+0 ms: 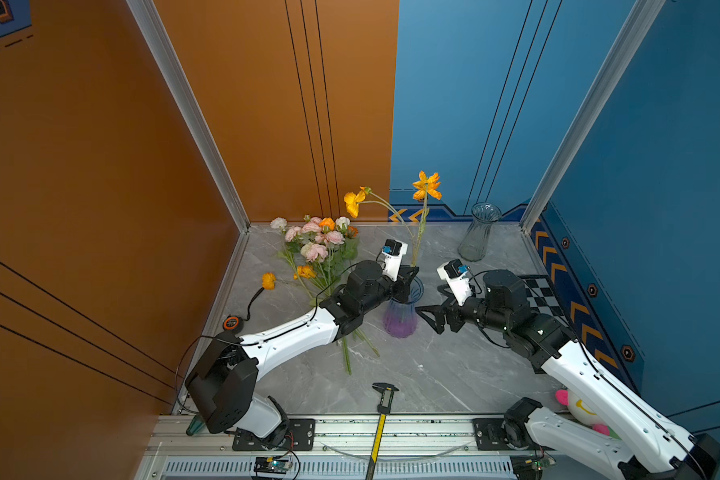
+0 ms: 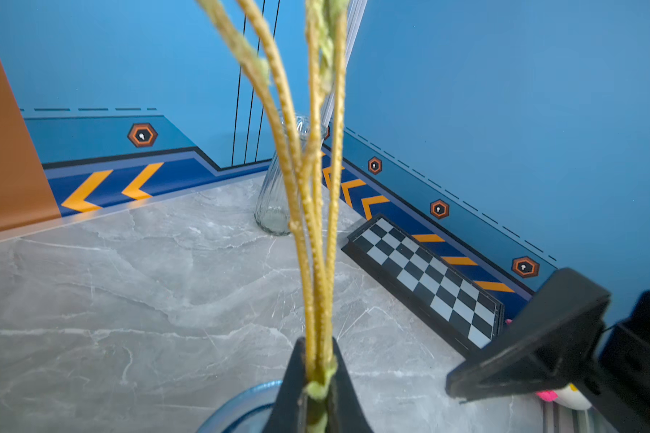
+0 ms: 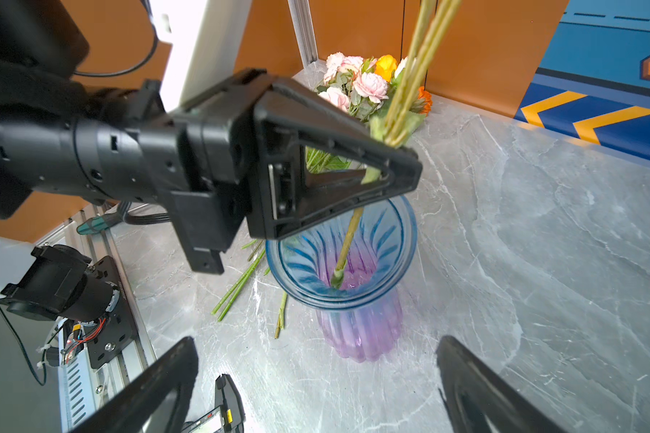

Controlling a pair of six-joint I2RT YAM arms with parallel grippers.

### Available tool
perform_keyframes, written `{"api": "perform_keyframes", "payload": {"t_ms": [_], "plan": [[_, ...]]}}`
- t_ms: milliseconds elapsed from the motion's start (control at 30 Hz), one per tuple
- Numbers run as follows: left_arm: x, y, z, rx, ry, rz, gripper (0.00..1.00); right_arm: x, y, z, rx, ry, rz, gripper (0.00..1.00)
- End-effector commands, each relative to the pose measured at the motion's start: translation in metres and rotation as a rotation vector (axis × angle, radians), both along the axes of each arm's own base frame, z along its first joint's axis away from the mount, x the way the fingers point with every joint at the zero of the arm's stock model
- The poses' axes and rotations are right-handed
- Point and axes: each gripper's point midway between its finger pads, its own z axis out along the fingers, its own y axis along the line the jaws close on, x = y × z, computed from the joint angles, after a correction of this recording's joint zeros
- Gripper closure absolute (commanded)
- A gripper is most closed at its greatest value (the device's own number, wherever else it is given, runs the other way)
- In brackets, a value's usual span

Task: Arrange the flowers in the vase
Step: 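Lower the orange flower stems into the blue-purple vase with the left gripper, then open the left gripper and move it back toward the flower bunch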

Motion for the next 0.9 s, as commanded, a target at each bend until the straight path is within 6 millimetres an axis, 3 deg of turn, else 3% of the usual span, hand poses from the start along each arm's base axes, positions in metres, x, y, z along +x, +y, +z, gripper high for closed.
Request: {"api": "perform_keyframes", "payload": {"t_ms": [0, 333, 867], "plan": [[-0.012, -0.008, 0.002, 0.001, -0.025, -0.056, 0.89, -0.001, -0.003, -0.001, -0.003, 0.001, -0.020, 0.00], [-0.022, 0.000, -0.007, 0.014, -0.016, -0.067, 0.82, -0.002, -0.003, -0.004, -0.009, 0.008, -0.015, 0.00], [-0.031, 0.013, -0.001, 0.011, -0.033, -0.056, 0.71, -0.006, -0.001, -0.003, -0.011, 0.004, -0.010, 0.00]]}}
